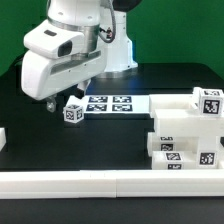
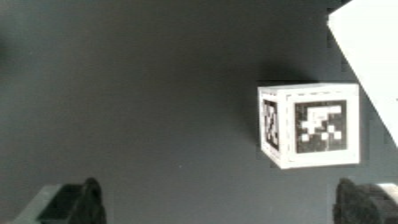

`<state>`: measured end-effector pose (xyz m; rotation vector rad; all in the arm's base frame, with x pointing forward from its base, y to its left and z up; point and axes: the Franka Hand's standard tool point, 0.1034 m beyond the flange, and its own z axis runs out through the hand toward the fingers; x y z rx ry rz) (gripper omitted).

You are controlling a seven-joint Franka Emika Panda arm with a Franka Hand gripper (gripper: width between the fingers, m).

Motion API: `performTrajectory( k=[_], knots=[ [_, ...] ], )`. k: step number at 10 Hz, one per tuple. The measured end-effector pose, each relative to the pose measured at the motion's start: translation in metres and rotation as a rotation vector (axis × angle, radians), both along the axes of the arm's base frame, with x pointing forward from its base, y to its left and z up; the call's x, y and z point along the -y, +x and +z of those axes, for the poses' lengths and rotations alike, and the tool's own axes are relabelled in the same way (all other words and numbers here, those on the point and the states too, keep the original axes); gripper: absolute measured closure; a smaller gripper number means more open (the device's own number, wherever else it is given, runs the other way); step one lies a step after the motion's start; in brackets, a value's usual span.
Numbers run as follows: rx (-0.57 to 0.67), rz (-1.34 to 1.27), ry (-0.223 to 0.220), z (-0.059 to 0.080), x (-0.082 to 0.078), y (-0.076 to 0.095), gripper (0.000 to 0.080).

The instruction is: Assemble chair

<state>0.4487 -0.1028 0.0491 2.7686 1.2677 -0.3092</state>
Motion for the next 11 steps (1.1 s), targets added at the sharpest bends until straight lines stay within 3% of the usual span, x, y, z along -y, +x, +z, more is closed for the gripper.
performTrajectory(
  k=[3, 7, 9, 11],
  knots=[
    [0.0, -0.526, -0.007, -0.005, 0.002, -0.004, 0.0151],
    [0.022, -0.726, -0.02, -0.006, 0.001, -0.002, 0.0151],
    [-0.021, -0.966, -0.015, -0.008, 0.02, 0.0, 0.0151],
    [-0.084, -1.196, 0.017, -0.007, 0.023, 0.0, 0.0151]
  ],
)
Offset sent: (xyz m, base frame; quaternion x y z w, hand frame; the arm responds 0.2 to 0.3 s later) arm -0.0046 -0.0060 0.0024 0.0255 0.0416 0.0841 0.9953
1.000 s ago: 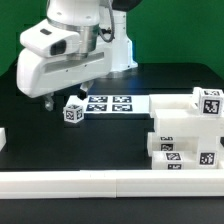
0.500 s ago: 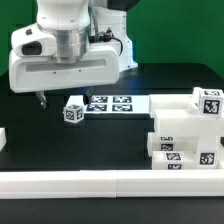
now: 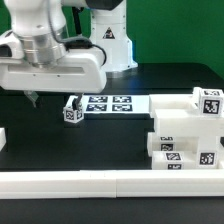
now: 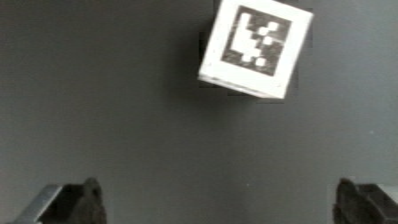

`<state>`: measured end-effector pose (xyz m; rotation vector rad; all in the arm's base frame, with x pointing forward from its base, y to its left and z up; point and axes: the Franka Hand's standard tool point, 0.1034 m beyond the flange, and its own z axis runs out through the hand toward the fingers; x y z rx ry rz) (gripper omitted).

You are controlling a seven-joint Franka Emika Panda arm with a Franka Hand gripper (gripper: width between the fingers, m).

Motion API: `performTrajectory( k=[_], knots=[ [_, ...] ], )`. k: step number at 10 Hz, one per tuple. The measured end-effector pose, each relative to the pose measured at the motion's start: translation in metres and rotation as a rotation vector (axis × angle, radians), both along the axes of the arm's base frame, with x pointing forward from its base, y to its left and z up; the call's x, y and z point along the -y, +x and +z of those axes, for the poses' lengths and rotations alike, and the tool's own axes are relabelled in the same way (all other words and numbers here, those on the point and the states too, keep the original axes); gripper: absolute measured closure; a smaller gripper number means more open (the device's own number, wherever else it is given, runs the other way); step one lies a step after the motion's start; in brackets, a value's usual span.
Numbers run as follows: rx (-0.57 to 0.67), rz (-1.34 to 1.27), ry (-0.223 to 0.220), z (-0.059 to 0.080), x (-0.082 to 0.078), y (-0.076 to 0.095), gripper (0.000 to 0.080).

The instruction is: Assemble chair

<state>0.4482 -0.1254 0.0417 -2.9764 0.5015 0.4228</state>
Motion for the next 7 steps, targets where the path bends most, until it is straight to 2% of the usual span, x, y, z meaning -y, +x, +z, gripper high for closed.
performTrajectory(
  k=[1, 3, 4, 6, 7],
  knots=[
    [0.003, -0.027, -0.014, -0.001, -0.001, 0.002, 0.0151],
    [-0.027, -0.037, 0.009, -0.001, -0.005, -0.002, 0.0151],
    [-0.113, -0.123, 0.096, 0.004, -0.015, -0.006, 0.0151],
    [-0.268, -0.148, 0.196, 0.011, -0.01, 0.0, 0.0151],
    [-0.32, -0.155, 0.225, 0.009, -0.004, 0.001, 0.0151]
  ],
)
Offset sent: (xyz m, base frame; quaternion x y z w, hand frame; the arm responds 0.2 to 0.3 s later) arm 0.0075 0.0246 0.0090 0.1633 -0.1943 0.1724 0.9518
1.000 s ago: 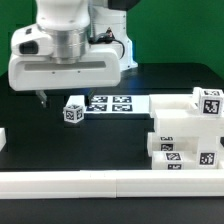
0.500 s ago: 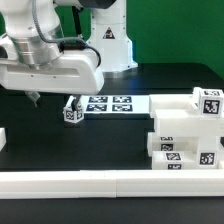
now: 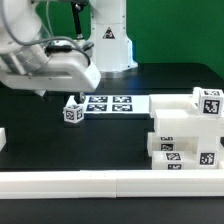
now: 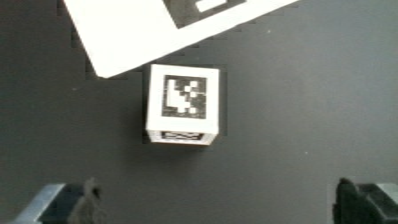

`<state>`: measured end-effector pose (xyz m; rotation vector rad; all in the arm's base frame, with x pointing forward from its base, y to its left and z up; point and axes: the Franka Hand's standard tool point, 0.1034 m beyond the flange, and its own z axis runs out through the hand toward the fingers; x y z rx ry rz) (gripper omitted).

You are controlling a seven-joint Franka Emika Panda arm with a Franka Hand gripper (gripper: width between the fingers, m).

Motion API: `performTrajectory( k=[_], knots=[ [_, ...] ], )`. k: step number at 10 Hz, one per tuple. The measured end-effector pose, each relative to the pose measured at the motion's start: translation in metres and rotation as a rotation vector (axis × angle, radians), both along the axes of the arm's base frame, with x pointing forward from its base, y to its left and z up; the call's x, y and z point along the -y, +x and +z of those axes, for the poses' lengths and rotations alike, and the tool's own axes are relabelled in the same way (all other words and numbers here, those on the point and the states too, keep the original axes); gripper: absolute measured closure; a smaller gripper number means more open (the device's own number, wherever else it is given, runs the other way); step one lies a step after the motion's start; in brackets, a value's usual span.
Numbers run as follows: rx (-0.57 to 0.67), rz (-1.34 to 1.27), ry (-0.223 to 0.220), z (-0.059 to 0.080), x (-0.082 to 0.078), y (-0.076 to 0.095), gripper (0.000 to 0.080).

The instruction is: Assemble chair

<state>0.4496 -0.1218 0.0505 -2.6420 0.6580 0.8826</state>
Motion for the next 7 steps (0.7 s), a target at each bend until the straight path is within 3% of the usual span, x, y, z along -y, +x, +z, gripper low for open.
performTrajectory(
  k=[3, 4, 6, 7],
  knots=[
    [-0.17, 0.014, 0.1, -0.003, -0.004, -0.008, 0.0151],
    [-0.184, -0.003, 0.1, -0.007, -0.004, -0.005, 0.0151],
    [-0.279, -0.148, 0.173, -0.013, -0.014, -0.015, 0.0151],
    [-0.274, -0.141, 0.166, -0.015, -0.012, -0.014, 0.0151]
  ],
)
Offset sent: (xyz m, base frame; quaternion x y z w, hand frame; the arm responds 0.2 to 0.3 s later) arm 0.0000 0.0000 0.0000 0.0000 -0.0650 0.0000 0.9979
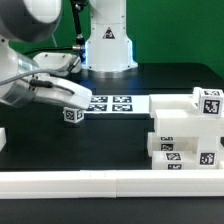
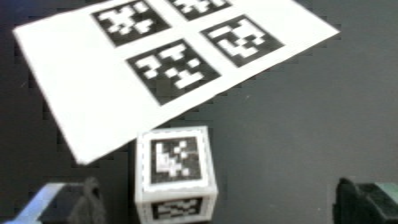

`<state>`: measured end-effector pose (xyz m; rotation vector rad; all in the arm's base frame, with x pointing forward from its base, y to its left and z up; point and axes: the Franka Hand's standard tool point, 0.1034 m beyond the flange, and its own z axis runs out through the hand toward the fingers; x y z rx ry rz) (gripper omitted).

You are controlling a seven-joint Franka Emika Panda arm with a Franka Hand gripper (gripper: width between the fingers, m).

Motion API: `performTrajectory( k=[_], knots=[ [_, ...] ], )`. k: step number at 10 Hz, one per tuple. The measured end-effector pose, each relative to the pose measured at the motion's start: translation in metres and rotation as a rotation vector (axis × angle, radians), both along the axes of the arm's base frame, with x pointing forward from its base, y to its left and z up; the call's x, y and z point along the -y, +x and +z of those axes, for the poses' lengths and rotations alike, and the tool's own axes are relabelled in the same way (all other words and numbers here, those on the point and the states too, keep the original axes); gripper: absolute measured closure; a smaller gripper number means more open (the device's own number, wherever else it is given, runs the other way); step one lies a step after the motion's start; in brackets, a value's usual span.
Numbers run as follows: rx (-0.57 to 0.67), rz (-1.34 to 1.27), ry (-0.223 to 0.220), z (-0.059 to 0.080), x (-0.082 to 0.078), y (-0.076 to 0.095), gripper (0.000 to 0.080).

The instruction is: Assemble chair

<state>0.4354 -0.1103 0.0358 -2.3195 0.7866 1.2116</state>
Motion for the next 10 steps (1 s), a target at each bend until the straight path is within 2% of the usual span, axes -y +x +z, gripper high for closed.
performTrajectory(
  k=[2, 4, 6, 8, 9, 10],
  knots=[
    [-0.005, 0.0, 0.002, -0.001, -0.001, -0.002, 0.0151],
    [-0.05, -0.019, 0.021, -0.013, -0.004, -0.017, 0.0151],
    [-0.073, -0.02, 0.015, -0.025, -0.011, -0.035, 0.0151],
    [-0.068, -0.02, 0.014, -0.024, -0.01, -0.032, 0.0151],
    [-0.068, -0.02, 0.014, -0.025, -0.01, -0.032, 0.025],
    [-0.068, -0.02, 0.014, -0.025, -0.01, -0.032, 0.0389]
  ],
)
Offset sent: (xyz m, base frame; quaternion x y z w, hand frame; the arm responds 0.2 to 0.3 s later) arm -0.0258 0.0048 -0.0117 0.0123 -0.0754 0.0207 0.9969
